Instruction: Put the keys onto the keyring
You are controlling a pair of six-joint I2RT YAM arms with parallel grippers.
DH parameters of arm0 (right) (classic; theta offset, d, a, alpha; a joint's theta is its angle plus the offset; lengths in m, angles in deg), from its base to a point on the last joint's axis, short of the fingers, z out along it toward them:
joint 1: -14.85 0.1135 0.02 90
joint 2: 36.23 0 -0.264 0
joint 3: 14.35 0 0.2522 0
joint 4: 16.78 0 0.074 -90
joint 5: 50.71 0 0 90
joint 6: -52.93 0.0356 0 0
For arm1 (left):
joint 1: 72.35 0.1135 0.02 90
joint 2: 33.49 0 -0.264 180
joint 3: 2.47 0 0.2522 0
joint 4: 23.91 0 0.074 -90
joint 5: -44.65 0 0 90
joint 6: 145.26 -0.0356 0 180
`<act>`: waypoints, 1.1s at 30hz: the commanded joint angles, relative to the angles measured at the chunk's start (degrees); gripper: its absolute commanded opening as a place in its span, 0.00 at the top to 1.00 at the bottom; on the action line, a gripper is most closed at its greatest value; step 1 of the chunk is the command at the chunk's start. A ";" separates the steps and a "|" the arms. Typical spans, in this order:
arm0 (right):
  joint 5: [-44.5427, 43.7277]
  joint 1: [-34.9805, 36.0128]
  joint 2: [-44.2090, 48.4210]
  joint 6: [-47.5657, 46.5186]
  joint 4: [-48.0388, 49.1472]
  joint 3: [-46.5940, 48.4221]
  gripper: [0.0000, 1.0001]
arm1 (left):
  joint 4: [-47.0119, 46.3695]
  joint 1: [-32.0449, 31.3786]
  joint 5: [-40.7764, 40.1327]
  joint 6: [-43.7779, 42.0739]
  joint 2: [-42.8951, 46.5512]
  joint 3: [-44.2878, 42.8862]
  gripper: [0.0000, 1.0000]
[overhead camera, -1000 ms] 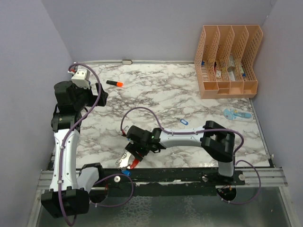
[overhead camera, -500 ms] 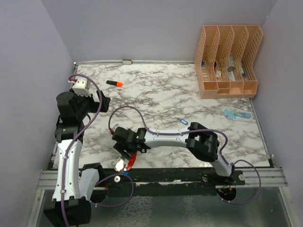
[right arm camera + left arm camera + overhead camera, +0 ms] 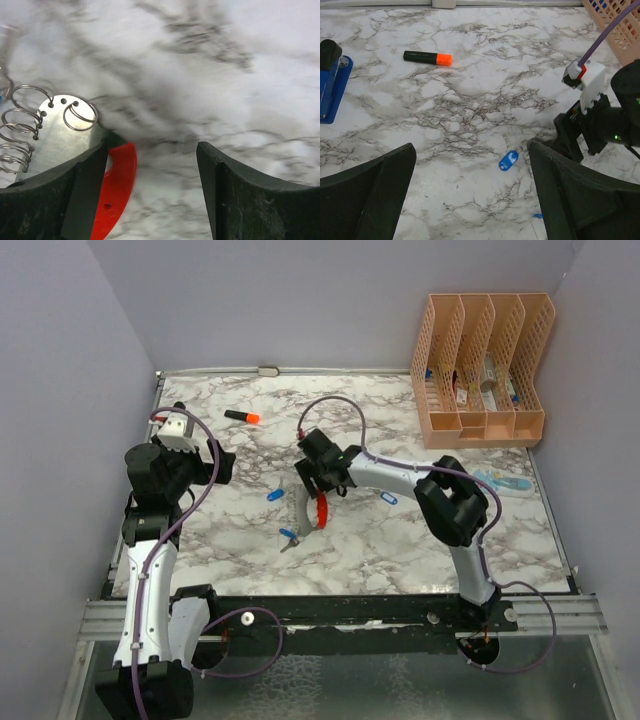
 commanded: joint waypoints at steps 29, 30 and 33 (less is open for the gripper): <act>14.18 0.32 25.17 -4.04 15.85 -25.33 0.75 | -3.01 -0.83 14.64 -5.02 -2.48 7.12 0.01; 13.68 0.31 25.29 -4.50 15.60 -24.99 0.80 | -2.28 -1.22 14.12 -6.01 -3.30 6.73 0.01; 11.41 0.25 26.20 -5.12 14.90 -24.70 0.98 | -1.93 -2.36 13.13 -6.91 -4.71 7.10 0.01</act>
